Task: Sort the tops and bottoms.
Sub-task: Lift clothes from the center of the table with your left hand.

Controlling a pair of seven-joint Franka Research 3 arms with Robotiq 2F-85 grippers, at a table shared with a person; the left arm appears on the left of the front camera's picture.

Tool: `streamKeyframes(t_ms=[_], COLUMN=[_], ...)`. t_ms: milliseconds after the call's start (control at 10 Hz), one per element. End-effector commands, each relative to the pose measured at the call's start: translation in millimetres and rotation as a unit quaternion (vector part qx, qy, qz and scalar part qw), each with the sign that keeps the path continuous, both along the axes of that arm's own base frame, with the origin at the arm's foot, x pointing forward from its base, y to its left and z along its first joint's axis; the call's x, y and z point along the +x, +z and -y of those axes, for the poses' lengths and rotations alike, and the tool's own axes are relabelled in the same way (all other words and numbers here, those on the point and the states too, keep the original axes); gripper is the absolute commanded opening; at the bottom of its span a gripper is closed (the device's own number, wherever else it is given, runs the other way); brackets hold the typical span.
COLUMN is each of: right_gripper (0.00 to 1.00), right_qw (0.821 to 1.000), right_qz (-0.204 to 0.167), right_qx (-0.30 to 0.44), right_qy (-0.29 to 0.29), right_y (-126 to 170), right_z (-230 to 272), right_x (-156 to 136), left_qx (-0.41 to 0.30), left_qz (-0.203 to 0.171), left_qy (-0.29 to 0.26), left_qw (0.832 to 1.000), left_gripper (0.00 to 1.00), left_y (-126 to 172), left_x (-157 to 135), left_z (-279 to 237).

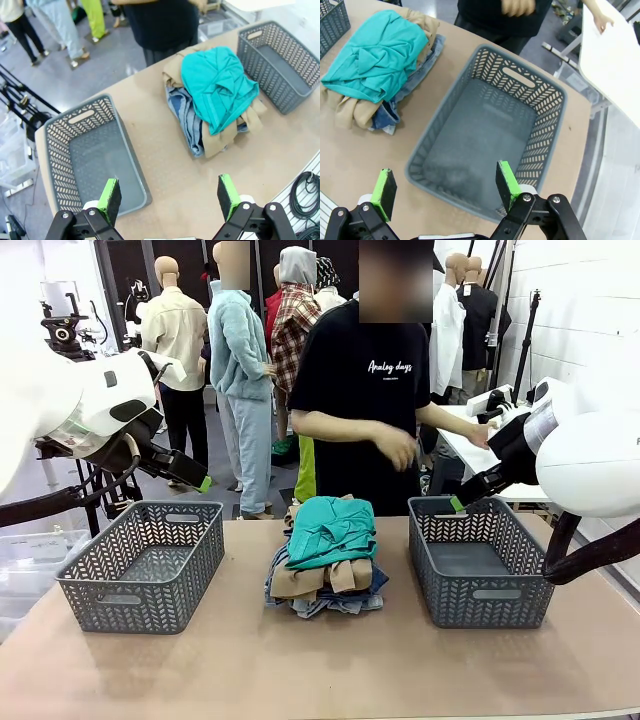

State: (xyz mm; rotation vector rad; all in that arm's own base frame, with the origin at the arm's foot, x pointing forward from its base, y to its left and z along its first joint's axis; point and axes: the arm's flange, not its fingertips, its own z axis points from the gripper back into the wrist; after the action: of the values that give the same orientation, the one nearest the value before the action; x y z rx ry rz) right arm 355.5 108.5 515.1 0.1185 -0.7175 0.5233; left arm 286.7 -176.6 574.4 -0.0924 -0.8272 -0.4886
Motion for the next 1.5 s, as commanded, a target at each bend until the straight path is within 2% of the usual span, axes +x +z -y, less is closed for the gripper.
streamKeyframes(t_ms=[0, 1400], right_gripper=[1.00, 1.00], right_qw=[1.000, 1.000], right_qz=[-0.002, -0.002], right_qx=[0.002, 0.002], right_qy=[0.001, 0.001], right_y=[-2.8, -2.8], right_z=[-0.3, -0.3], right_x=[2.1, 2.1], left_qx=[0.000, 0.000], left_qz=[-0.001, -0.001], left_qy=[-0.007, -0.007], left_qw=[1.000, 1.000], left_gripper=[1.00, 1.00], left_y=[-0.3, -0.3], left_x=[0.6, 0.6], left_z=[-0.7, -0.7])
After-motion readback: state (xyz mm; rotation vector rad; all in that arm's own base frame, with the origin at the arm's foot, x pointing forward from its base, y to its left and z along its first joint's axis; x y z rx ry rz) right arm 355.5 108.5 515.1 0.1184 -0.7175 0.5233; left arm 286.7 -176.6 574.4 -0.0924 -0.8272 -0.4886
